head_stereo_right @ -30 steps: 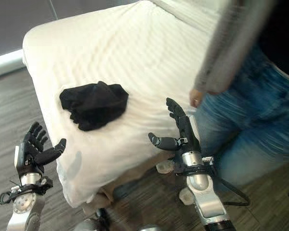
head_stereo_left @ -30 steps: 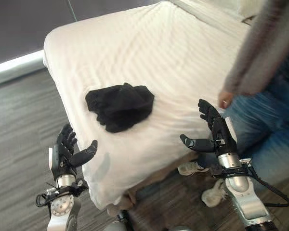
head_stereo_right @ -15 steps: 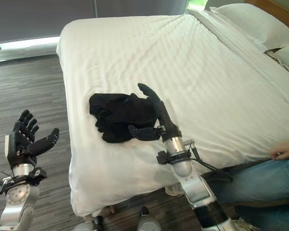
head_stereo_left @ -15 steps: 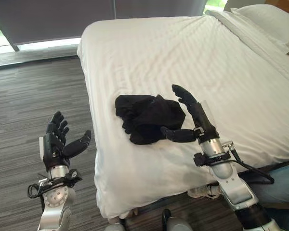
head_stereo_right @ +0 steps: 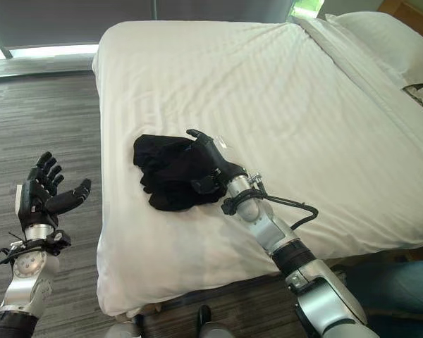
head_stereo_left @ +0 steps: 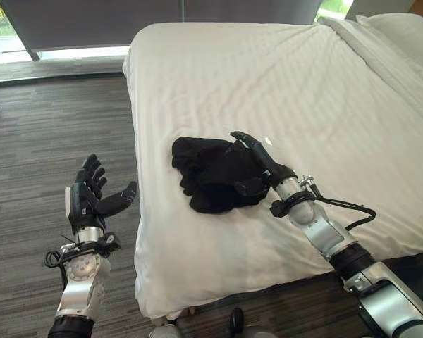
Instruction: Pick up bed clothes into laundry basket.
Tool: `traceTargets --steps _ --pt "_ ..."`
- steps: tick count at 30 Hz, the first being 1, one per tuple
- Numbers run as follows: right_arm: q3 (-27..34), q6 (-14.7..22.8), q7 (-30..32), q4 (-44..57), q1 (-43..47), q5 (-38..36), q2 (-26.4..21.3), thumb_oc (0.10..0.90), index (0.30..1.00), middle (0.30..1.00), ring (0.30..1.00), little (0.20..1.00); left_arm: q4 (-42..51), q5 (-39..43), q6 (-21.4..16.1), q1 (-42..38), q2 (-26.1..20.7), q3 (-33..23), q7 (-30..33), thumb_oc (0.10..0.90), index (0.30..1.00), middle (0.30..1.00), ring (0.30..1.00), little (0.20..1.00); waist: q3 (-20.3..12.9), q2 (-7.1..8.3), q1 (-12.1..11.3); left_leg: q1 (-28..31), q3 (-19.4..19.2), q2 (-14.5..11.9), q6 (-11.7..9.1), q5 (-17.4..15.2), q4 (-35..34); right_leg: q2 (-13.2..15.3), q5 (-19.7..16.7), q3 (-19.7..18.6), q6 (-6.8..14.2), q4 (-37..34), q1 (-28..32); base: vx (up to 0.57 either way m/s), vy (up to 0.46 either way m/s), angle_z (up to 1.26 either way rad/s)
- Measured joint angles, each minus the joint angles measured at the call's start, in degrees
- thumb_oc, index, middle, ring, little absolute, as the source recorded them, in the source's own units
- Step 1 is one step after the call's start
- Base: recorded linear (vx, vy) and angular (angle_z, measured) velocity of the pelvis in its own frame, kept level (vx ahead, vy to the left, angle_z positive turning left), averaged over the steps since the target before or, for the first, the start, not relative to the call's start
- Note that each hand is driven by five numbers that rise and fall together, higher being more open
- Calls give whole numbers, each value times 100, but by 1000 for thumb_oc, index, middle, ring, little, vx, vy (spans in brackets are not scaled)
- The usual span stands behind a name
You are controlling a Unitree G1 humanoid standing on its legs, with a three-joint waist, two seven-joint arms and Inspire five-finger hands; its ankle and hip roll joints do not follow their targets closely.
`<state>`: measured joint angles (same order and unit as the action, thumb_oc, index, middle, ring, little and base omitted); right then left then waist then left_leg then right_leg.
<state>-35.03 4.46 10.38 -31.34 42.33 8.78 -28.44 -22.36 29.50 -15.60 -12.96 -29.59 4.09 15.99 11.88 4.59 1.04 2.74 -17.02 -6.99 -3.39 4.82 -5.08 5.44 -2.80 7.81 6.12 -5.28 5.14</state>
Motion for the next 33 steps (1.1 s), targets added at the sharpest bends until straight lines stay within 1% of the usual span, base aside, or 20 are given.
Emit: traceTargets --steps 1,2,3,4,5,6,7,8,9,11,12,15,17,20,23,26,27,29,32,33 --pt "11 -11 1 -40 66 0 64 800 900 900 900 900 2 9 -2 -126 -28 70 -9 800 900 900 900 900 -13 12 -1 -83 3 -1 -1 22 0 -1 -25 -4 1 0 -78 -40 -48 -1" --pt "-2 47 61 -238 173 -1 288 800 900 900 900 900 -38 25 -44 -446 -30 340 -6 800 900 900 900 900 -22 26 39 -224 4 21 22 86 2 11 -95 -7 -32 1 -223 -66 -65 -1" --pt "-9 38 76 -430 218 -1 439 800 900 900 900 900 -134 25 -44 -600 -22 488 -9 800 900 900 900 900 -22 25 49 -246 4 31 23 87 2 21 -98 -8 -27 1 -245 -40 -54 0" --pt "-155 -6 105 -763 255 -3 753 800 900 900 900 900 -323 21 -83 -913 81 860 -17 800 900 900 900 900 -44 16 75 -303 5 54 28 89 4 44 -103 -7 -16 2 -303 -79 -73 1" --pt "-210 17 114 -1010 310 -2 856 800 900 900 900 900 -558 17 -165 -1140 68 1031 4 800 900 900 900 900 -52 2 91 -334 25 67 29 88 3 56 -106 -3 -14 2 -329 -37 -29 2" --pt "-320 -14 98 -1075 325 -3 925 800 900 900 900 900 -642 15 -157 -1278 109 1135 -20 800 900 900 900 900 -48 -5 103 -383 27 80 31 89 3 71 -115 0 0 3 -379 -82 -45 1" --pt "-396 7 134 -1188 330 0 1079 780 869 869 869 869 -667 13 -185 -1338 197 1227 7 800 900 900 900 900 -38 -26 137 -430 17 94 46 101 5 81 -119 -6 4 2 -426 -91 -39 -1" --pt "-396 -3 229 -1653 381 -2 1345 444 366 366 366 366 -952 10 -191 -1578 344 1418 51 800 900 900 900 900 -28 -62 149 -500 23 107 64 113 6 85 -122 -7 8 3 -490 -90 -39 2" --pt "-414 -10 276 -1881 419 -2 1475 400 300 300 300 300 -1121 -8 -192 -1761 480 1583 88 800 900 900 900 900 -14 -96 142 -578 33 107 73 120 5 84 -124 9 10 3 -561 -47 -30 6" --pt "-466 1 417 -1970 542 -1 1552 400 300 300 300 300 -1288 -38 -181 -1908 673 1721 77 800 900 900 900 900 14 -147 164 -687 46 104 96 136 5 83 -141 44 9 4 -657 -6 -5 3" --pt "-509 -12 408 -1995 749 -1 1526 400 300 300 300 300 -1398 -37 -167 -1925 735 1798 81 800 900 900 900 900 21 -163 217 -685 44 99 100 139 5 82 -141 59 9 3 -653 0 0 0" --pt "-634 -31 339 -1973 1059 0 1379 400 300 300 300 300 -1429 -34 -164 -1947 738 1823 87 800 900 900 900 900 39 -193 282 -687 46 90 100 139 5 77 -139 102 8 4 -649 -2 6 1" --pt "-920 -213 202 -1932 1424 0 1220 400 300 300 300 300 -1679 -26 -162 -2172 802 1819 115 800 900 900 900 900 59 -225 291 -657 54 93 99 138 5 80 -139 124 8 4 -610 -14 41 3" --pt "-950 -235 130 -1841 1827 9 1138 400 300 300 300 300 -1846 14 -159 -2491 766 1815 123 800 900 900 900 900 69 -241 279 -594 46 100 101 137 5 84 -140 108 8 5 -558 40 52 -1" --pt "-950 -238 117 -1752 2291 -10 944 400 300 300 300 300 -1981 222 -154 -2879 738 1776 120 800 900 900 900 900 70 -220 279 -439 39 100 101 135 4 83 -142 86 9 4 -405 46 60 -2" --pt "-941 -208 242 -1750 2934 -30 627 400 300 300 300 300 -1950 425 -169 -3195 634 1692 90 800 900 900 900 900 83 -139 286 -270 -39 93 82 106 3 75 -146 -22 14 5 -282 19 35 -13" --pt "-875 -195 358 -1719 3097 -39 477 400 300 300 300 300 -1874 429 -186 -3229 580 1677 84 800 900 900 900 900 62 -53 293 -216 -88 89 82 106 3 75 -150 -49 19 5 -256 28 37 -19" --pt "-644 -189 592 -1715 3203 -39 388 400 300 300 300 300 -1723 429 -187 -3228 479 1672 60 800 900 900 900 900 38 120 352 -168 -134 76 48 74 3 71 -152 -98 21 4 -242 29 47 -15" --pt "-564 -175 629 -1676 3244 -37 77 400 300 300 300 300 -1358 431 -174 -3124 380 1676 -50 800 900 900 900 900 2 342 440 -175 -158 87 41 66 2 79 -166 -160 32 4 -271 6 18 -7" --pt "-564 -187 637 -1689 3244 -37 34 400 300 300 300 300 -1262 430 -177 -3075 340 1689 -57 800 900 900 900 900 -16 380 438 -176 -161 88 42 65 2 82 -167 -169 32 4 -278 11 55 -8"
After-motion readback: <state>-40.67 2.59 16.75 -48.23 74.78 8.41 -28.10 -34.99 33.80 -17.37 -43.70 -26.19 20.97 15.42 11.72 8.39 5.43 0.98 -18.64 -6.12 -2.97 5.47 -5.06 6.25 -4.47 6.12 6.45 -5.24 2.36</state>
